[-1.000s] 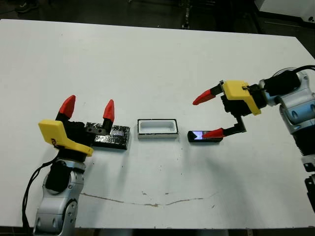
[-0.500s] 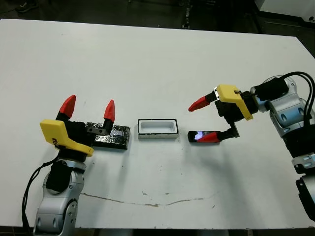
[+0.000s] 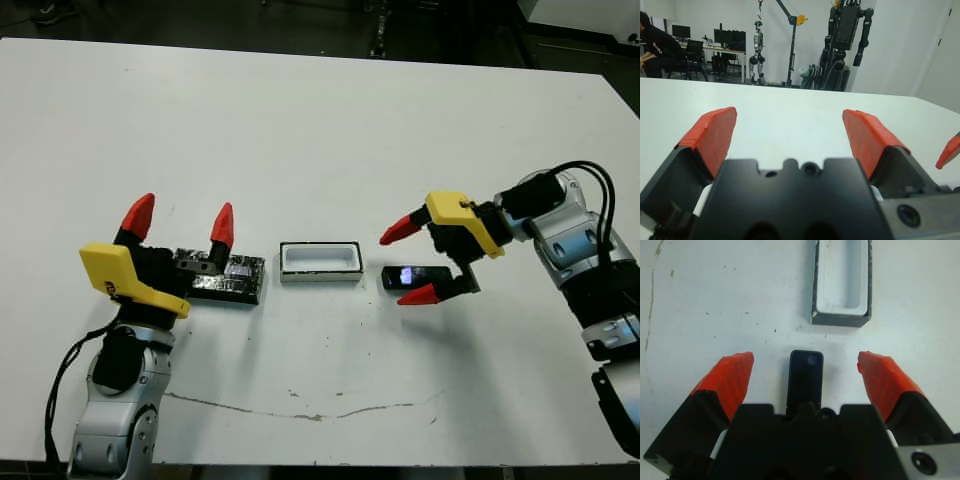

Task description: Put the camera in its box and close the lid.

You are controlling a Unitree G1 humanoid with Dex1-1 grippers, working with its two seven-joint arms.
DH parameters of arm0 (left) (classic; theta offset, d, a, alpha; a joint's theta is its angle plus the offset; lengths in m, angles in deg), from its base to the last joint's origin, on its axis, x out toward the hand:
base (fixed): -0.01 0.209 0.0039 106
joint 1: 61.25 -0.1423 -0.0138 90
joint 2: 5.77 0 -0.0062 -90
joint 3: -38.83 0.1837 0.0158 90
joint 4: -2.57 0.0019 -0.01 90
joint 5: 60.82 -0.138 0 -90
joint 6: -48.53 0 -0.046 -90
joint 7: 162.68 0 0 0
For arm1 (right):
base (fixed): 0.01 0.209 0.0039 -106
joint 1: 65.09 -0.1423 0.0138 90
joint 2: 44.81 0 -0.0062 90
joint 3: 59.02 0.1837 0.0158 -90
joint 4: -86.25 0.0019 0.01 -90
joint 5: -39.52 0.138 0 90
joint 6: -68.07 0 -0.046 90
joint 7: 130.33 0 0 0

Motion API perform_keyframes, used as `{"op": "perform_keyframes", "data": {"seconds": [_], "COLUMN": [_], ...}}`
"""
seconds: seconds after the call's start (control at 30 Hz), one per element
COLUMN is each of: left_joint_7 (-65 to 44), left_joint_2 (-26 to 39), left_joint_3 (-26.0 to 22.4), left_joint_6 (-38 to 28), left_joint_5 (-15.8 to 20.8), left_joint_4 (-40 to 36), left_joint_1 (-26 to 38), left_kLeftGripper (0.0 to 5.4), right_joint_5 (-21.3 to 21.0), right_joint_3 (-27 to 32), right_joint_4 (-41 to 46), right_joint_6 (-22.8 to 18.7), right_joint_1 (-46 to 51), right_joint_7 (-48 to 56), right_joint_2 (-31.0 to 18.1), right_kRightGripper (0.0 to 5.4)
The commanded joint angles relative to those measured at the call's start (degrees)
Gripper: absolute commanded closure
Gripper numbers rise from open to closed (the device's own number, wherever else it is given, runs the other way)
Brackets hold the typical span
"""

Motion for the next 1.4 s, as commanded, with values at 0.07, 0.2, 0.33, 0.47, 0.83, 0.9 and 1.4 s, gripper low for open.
{"op": "perform_keyframes", "data": {"seconds": [0.07,0.2,0.33,0.47,0.83,0.9,1.4], "left_joint_7": [0.1,0.2,0.1,0.0,-0.1,0.0,0.3], "left_joint_2": [0.1,0.2,0.1,0.0,-0.1,0.0,-0.1], "left_joint_3": [-0.1,0.0,-0.2,-0.2,-0.3,-0.3,-0.4], "left_joint_6": [0.5,0.3,0.0,-0.1,0.0,0.1,0.0], "left_joint_5": [-0.5,-0.9,-0.9,-0.9,-0.6,-0.6,-0.8], "left_joint_4": [0.0,0.1,0.3,0.5,0.7,0.7,0.7], "left_joint_1": [-1.0,-1.1,-1.0,-1.0,-0.8,-0.7,-0.7], "left_kLeftGripper": [0.02,0.02,0.00,0.00,0.00,0.00,0.00], "right_joint_5": [-1.1,-2.4,-2.2,-2.7,-1.1,-0.9,-1.4], "right_joint_3": [-0.5,-0.9,-0.8,-1.1,1.5,2.0,2.6], "right_joint_4": [-1.6,-1.8,-2.3,-2.8,-4.1,-4.7,-4.4], "right_joint_6": [1.0,-0.1,1.2,3.0,5.4,5.7,7.6], "right_joint_1": [1.0,1.0,1.1,1.0,2.7,2.9,3.0], "right_joint_7": [-0.3,-0.9,-0.6,-0.6,-2.6,-2.9,-4.8], "right_joint_2": [0.3,0.4,0.4,0.4,1.7,1.9,1.8], "right_kRightGripper": [0.00,0.00,0.37,0.96,2.66,2.99,3.74]}}
